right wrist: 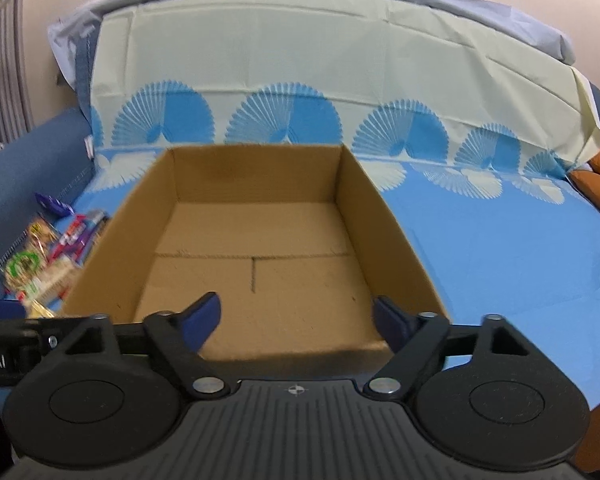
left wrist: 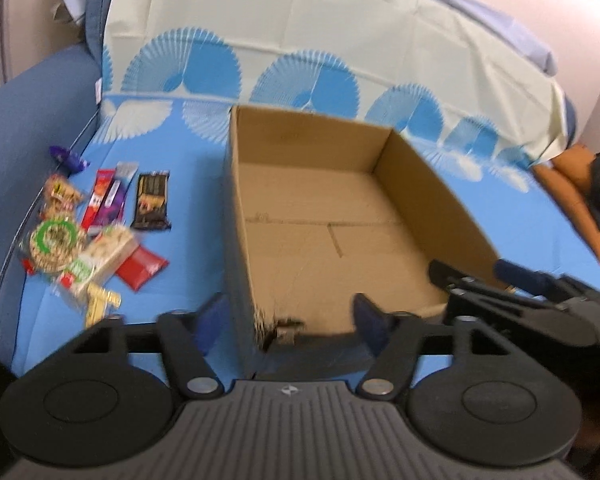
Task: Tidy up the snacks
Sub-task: 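Move both tools from the box toward the snack pile, then grasp the yellow wafer bar with the right tool while the left tool grasps the white-green snack pack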
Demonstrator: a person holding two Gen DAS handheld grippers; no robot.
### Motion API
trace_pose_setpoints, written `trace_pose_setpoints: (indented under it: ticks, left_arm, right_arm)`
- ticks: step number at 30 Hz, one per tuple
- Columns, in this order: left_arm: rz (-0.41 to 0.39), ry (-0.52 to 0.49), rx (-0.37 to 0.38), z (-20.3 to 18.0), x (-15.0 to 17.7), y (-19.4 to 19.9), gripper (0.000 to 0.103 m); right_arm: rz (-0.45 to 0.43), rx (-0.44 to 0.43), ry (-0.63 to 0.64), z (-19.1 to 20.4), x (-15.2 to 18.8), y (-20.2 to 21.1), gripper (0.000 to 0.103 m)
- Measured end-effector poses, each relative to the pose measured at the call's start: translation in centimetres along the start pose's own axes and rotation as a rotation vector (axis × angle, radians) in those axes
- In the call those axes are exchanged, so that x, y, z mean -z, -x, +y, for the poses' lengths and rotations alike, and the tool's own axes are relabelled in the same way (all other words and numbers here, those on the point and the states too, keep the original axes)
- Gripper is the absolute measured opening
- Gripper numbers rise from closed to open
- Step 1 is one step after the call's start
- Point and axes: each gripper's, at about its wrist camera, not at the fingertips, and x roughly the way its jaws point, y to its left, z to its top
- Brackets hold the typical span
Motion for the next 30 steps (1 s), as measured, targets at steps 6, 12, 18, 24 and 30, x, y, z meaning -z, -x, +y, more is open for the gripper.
trace_pose_setpoints:
  ticks: [6,12,18,24,30]
  left_arm:
    - [-0.102,-0.054,0.124,2.4,-1.8,2.3,0.025]
    - [-0.289,-0.153,0.212,5.0,-2.6,4.7,0.017]
    - [-0.286,-0.258,0.245,7.6,-2.8,4.6,0.017]
    - [-0.321,-0.247,0.240,13.3,-2.4,3.8,0.017]
    - [-0.310,-0.036,0.265,18.5,-2.6,2.6,0.017]
  right_arm:
    - [-0.091,-0.018,-0.026,1.3,-1.0,0.6,0.075]
    - [-0.177,-0.035,-0.037,3.5,-1.7,1.2,0.073]
    - [-0.181,-0.074,-0.056,6.1,-2.4,1.0,0.073]
    - [-0.141,-0.147,-0.018,9.9,-2.4,0.5,0.073]
    - [-0.127,-0.277,0.070,14.3,-2.3,0.6,0.052]
